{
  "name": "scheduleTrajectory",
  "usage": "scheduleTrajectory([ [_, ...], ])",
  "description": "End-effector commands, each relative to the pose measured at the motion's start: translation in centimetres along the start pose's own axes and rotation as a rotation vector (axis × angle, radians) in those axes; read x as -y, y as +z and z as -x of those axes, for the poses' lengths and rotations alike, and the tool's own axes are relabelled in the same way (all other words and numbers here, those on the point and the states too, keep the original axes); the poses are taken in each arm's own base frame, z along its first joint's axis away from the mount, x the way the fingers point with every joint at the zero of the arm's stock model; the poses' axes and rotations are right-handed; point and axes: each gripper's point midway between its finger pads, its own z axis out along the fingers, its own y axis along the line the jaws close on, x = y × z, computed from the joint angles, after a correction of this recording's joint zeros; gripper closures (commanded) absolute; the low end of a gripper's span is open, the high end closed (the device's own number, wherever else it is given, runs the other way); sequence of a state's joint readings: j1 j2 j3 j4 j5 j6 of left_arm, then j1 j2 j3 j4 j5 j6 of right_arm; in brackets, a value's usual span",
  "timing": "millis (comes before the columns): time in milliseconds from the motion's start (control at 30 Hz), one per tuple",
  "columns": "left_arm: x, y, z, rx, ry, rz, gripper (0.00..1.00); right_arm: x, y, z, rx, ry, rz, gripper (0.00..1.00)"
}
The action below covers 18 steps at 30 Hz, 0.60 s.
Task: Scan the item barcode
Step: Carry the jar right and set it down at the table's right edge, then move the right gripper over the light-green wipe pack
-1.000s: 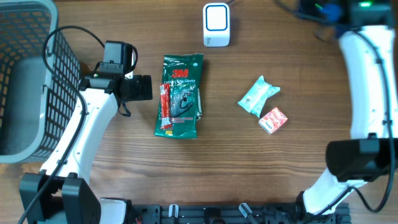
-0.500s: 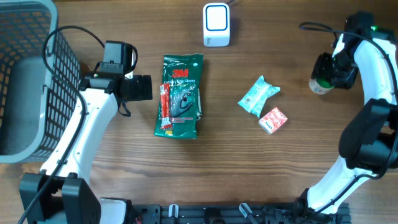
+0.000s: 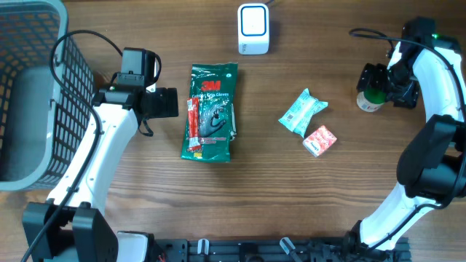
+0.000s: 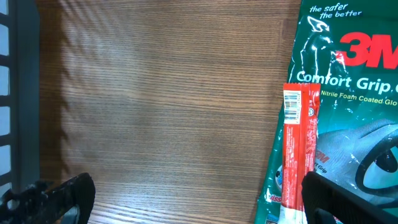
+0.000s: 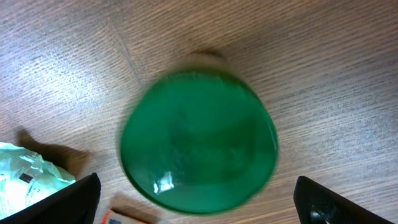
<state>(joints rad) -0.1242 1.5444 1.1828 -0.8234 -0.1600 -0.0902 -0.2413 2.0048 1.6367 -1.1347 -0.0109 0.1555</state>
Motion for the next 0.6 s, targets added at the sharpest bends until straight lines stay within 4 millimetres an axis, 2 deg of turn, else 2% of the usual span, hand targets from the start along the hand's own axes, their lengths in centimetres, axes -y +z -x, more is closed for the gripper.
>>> scheduleTrajectory([
  [0,-0.3,0.0,-0.1,-0.001,0.004,0.008,0.00,-0.3,-0.7,0.2,0.010,0.001,0.015,0.01],
  [67,-0.3,0.0,-0.1,-0.001,0.004,0.008,0.00,-0.6,-2.2,1.0,0.035,0.000,0.030,0.00],
  [167,-0.3,0.0,-0.1,-0.001,0.004,0.008,0.00,-2.3,-5.8,2.2,0.072,-0.005,0.118,0.03],
  [300,-0.3,0.0,-0.1,-0.001,0.004,0.008,0.00,-4.9,-10.0,1.8,0.075,-0.017,0.267,0.25],
  [367,-0.3,0.0,-0.1,-0.001,0.004,0.008,0.00,-5.9,-10.6,0.7,0.041,-0.023,0.318,0.27],
  [433,-0.3,0.0,-0.1,-0.001,0.004,0.008,0.00,-6.2,-10.4,-0.7,-0.015,-0.025,0.319,0.36],
  [567,-0.3,0.0,-0.1,-0.001,0.004,0.008,0.00,-7.4,-8.5,-3.5,-0.129,-0.054,0.301,0.40],
])
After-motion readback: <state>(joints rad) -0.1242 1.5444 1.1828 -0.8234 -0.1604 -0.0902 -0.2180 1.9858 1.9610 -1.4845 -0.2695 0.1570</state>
